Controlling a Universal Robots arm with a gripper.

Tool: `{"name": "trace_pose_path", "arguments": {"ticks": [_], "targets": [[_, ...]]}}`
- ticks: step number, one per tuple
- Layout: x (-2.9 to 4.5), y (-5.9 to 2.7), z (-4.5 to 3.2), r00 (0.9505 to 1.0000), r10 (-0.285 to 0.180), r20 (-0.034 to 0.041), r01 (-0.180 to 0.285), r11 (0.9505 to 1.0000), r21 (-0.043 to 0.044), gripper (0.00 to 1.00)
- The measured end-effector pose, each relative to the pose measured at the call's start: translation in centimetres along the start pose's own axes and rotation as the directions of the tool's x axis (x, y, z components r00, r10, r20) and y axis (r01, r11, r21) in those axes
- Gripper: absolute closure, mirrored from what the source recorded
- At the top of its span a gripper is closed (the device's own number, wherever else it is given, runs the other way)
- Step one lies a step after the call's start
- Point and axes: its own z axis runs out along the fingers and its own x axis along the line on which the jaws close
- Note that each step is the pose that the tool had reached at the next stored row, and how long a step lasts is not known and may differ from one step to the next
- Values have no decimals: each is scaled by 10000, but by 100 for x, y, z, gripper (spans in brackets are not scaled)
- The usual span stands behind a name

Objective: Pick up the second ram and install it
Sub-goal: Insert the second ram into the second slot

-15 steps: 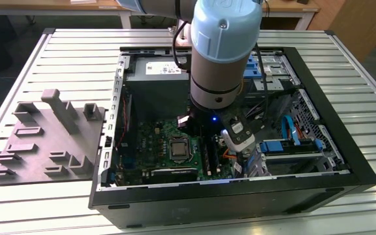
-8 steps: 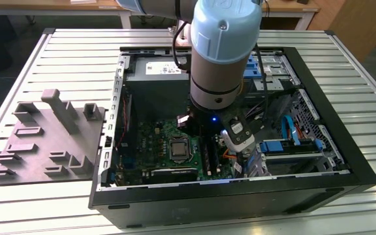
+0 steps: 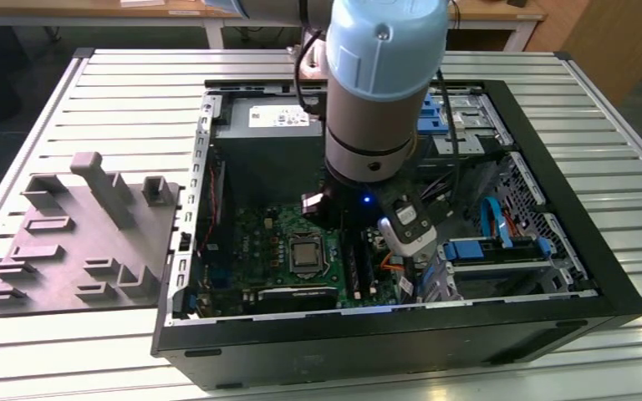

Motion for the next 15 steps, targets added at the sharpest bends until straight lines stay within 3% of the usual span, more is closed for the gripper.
{"name": "trace_pose_path", "arguments": {"ticks": [7, 15], "targets": [[-13, 30, -281, 10000, -1, 1, 1, 10000, 8, 81], [-14, 32, -302, 10000, -3, 2, 3, 10000, 34, 81]]}}
